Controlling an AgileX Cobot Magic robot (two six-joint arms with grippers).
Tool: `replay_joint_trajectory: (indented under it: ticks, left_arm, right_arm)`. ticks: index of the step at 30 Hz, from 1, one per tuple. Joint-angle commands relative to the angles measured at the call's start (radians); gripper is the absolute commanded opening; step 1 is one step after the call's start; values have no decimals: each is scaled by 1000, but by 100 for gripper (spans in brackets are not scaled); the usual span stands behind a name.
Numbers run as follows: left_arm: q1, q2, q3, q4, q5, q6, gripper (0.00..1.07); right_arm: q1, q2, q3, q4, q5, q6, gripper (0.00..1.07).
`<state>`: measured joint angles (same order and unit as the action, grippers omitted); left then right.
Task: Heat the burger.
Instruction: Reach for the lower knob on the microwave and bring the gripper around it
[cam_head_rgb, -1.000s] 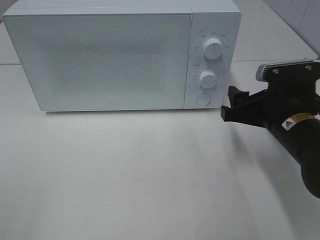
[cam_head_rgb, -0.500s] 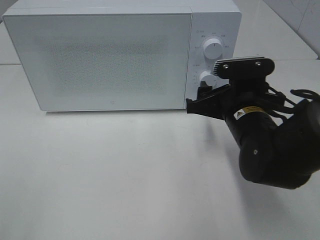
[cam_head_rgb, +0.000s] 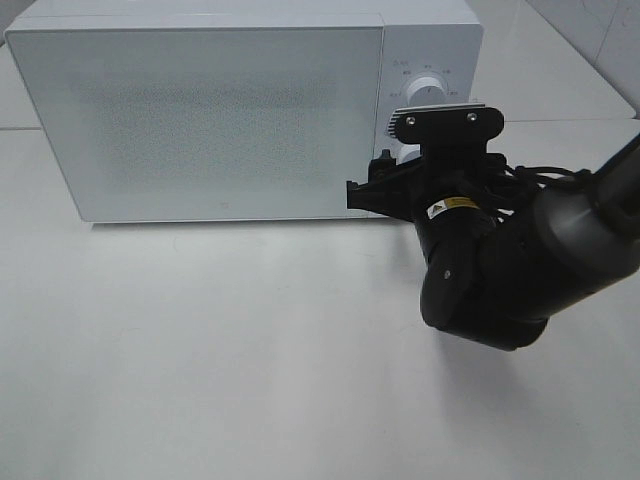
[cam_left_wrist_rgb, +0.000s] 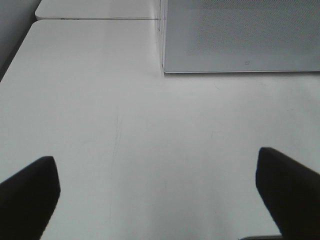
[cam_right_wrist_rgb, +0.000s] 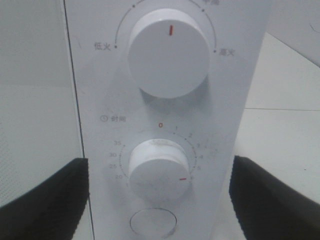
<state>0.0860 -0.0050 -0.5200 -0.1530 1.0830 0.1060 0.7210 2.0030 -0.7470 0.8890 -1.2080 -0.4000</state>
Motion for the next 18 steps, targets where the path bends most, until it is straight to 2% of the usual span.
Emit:
replay_joint_trajectory:
  ticks: [1,18]
  left_arm:
    - [3,-17,4,-1,-12,-7,100]
    - [3,-17,4,-1,-12,-7,100]
  right_arm:
    - [5,37,-57,19,-197,-15,75]
    - [-31,96,-145,80,-195,5,75]
